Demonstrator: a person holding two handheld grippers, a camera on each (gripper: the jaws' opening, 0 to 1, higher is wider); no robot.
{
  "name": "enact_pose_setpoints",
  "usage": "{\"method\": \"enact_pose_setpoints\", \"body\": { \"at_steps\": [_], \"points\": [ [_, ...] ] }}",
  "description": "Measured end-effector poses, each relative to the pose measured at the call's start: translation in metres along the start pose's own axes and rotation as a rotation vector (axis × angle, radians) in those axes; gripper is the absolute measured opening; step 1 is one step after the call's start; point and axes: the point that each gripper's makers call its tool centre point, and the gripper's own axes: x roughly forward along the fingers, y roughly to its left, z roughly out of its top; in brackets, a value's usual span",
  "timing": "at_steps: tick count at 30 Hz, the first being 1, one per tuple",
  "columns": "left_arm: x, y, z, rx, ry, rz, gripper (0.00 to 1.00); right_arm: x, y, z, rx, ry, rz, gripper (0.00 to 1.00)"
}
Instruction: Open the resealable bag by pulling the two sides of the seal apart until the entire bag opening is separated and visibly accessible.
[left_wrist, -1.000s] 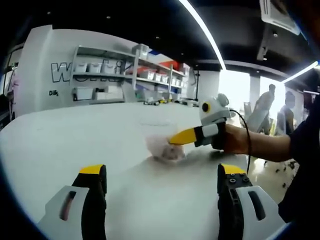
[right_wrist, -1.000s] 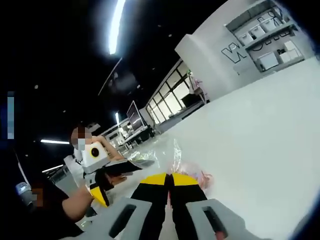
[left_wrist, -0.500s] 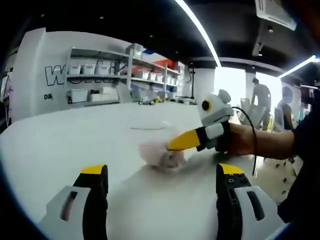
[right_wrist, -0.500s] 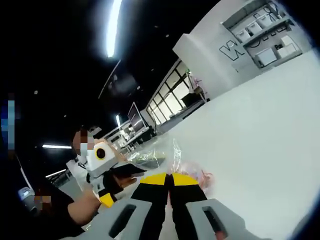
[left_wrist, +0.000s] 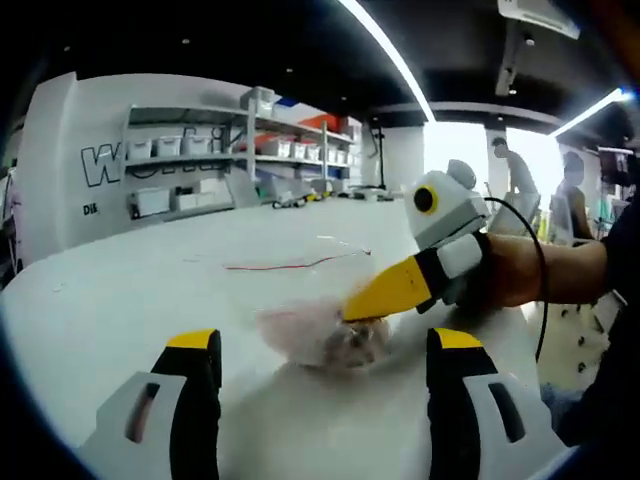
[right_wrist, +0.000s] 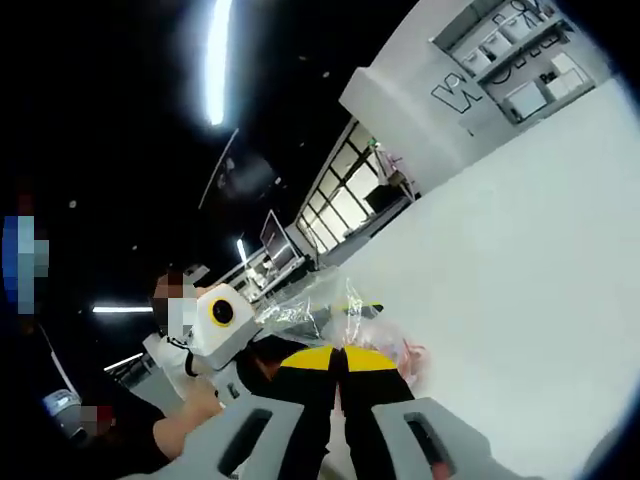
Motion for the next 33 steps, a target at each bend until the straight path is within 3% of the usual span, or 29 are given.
{"method": "enact_pose_setpoints", "body": {
  "at_steps": [6,15,24,27,30,33],
  "points": [
    [0.005,-0.001,0.005,0.021,-0.02,0.003,0.75,-0.002,0.004,-0.001,0.014,-0.013,0.006,0.0],
    [0.009,-0.009,0.009,0.06,-0.047,-0.024,0.56,-0.004,0.005,-0.002,0.029,-0.023,0.008,0.0],
    [0.01,-0.011,0.009,0.077,-0.051,-0.033,0.53,-0.007,0.003,-0.001,0.046,-0.034,0.004,0.0],
    [0.011,-0.012,0.008,0.083,-0.047,-0.036,0.52,-0.007,0.006,-0.003,0.012,-0.032,0.012,0.0],
    [0.011,-0.012,0.008,0.086,-0.042,-0.038,0.5,-0.008,0.006,-0.003,-0.017,-0.035,0.006,0.05],
    [0.011,-0.013,0.007,0.095,-0.037,-0.037,0.49,-0.01,0.004,-0.004,-0.037,-0.032,-0.007,0.17]
  ]
}}
